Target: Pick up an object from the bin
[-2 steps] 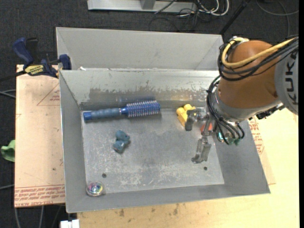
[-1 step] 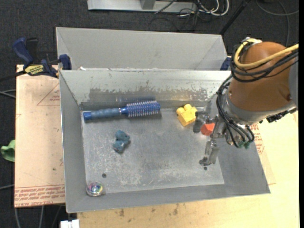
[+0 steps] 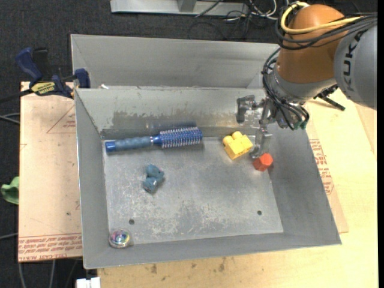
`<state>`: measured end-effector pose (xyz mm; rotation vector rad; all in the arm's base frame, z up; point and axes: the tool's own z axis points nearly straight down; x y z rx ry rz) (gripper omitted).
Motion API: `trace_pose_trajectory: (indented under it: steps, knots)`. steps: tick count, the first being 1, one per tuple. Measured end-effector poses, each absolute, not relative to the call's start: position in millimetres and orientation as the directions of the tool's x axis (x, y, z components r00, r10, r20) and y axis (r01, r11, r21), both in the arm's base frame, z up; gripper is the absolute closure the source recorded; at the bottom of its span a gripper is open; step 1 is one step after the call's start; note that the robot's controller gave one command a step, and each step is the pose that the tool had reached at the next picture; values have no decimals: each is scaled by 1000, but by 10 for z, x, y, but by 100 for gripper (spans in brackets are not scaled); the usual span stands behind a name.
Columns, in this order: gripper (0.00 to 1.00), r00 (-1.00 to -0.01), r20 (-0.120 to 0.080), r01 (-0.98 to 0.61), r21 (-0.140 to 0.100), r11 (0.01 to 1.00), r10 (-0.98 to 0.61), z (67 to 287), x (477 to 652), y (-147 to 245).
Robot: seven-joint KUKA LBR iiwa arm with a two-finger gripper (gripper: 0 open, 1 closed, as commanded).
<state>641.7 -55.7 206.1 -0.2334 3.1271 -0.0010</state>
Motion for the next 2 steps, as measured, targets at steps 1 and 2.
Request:
trace_pose_trajectory:
  steps: [1, 2]
  knots:
    - [0, -950, -5, -311, 0, 950, -311, 2166, 6353, -340]
    - [0, -1000, 3, -23, 0, 1000, -23, 1354, 6453, -934]
